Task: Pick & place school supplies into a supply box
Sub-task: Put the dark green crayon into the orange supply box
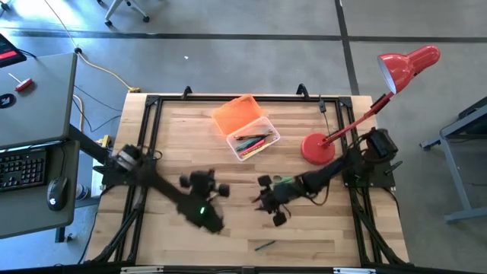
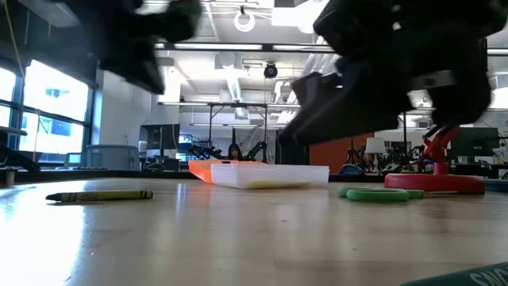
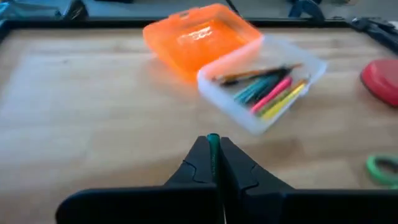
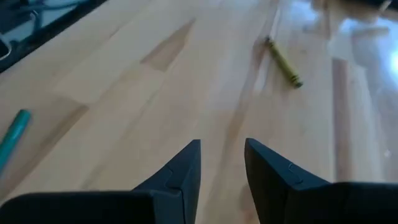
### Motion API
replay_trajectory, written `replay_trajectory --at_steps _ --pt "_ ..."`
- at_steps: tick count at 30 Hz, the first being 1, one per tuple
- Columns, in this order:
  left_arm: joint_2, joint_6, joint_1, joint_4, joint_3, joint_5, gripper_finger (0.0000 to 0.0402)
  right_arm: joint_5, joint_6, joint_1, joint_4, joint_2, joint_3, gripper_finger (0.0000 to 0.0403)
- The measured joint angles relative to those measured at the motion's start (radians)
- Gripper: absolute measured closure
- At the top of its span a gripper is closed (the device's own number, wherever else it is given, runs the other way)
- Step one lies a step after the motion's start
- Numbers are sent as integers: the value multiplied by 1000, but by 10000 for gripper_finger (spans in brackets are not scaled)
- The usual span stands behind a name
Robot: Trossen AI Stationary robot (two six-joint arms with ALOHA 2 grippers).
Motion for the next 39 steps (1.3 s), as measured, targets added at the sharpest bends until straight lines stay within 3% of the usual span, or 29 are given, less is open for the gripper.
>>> replay_trajectory --at_steps 3,7,12,14,17,19,26,34,39 --pt "-44 209 115 83 0 -28 365 111 41 79 -23 0 -1 299" --pt "-56 631 285 391 0 -21 343 239 85 169 -34 0 0 299" --pt "-38 1272 488 945 3 180 348 347 97 239 -47 0 -1 299" --pt "-29 1439 557 1073 1 277 356 366 98 255 -54 0 -1 299" --pt "6 1500 639 1154 7 380 362 371 132 278 -87 0 0 299" --pt "19 1500 681 1094 -3 431 360 365 156 293 -114 0 -1 299" --pt "122 1510 744 1130 1 556 324 403 143 323 -147 0 -17 299" --pt "145 1510 762 1146 4 580 293 260 182 319 -58 16 -27 299" --pt "145 1570 764 1100 73 622 279 194 183 317 32 60 -27 299"
